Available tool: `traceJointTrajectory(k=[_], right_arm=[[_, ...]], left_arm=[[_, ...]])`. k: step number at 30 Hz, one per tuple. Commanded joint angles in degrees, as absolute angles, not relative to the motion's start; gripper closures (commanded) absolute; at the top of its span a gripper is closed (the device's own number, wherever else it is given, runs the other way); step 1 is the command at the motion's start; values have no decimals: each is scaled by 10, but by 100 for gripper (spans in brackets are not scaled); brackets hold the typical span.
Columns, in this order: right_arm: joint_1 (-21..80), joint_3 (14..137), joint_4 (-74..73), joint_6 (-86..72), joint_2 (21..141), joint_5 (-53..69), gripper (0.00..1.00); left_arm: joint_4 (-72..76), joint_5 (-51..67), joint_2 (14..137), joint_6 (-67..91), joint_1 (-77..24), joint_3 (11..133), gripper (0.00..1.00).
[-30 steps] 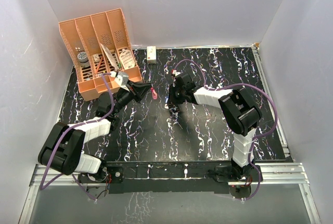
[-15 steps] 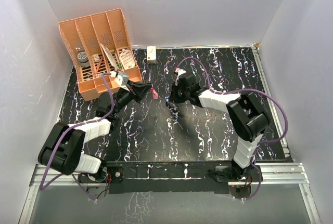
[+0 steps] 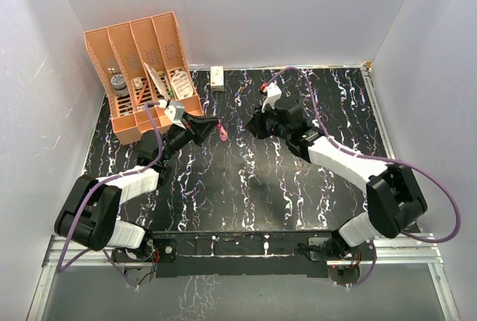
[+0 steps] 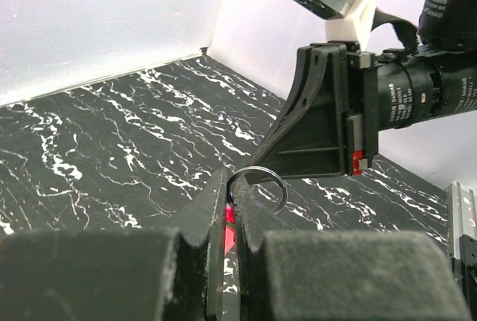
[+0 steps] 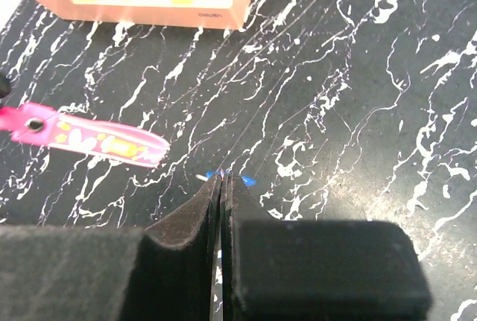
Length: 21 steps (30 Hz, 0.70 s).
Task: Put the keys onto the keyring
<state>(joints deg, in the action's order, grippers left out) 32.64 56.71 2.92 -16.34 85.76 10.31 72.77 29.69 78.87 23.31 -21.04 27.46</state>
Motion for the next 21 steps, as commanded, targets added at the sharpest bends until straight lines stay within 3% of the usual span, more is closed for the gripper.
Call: traceJointTrajectory(k=[1,21], right_arm=[[332,553,61,-131,800,117,100],[371,546,63,-122,740,152,100]], left_arm=[[749,328,794,238,-206,303,100],[757,341,807,234,-209,303,100]])
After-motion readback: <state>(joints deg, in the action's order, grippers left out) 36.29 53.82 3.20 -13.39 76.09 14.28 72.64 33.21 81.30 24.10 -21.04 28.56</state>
